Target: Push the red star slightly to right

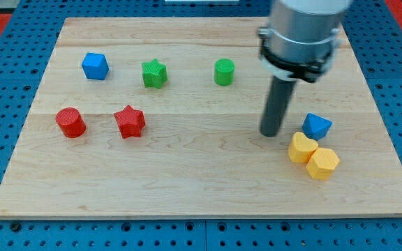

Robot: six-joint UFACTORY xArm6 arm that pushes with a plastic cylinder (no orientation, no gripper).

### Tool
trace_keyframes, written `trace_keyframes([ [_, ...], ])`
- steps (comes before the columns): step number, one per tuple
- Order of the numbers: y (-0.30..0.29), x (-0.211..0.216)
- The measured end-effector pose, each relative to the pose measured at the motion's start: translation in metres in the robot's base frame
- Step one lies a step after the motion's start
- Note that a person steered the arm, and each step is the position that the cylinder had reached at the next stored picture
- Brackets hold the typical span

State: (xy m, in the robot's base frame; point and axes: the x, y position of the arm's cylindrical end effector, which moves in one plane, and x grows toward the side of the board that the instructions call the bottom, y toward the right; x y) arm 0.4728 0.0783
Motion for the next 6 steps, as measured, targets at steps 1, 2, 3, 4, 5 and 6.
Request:
trace_keyframes([
  [1,-0.046,0.016],
  [2,-0.109,0.05],
  [3,-0.202,0.04],
  [4,-0.227,-0.004],
  [5,-0.216,-0.024],
  [6,-0.152,-0.024],
])
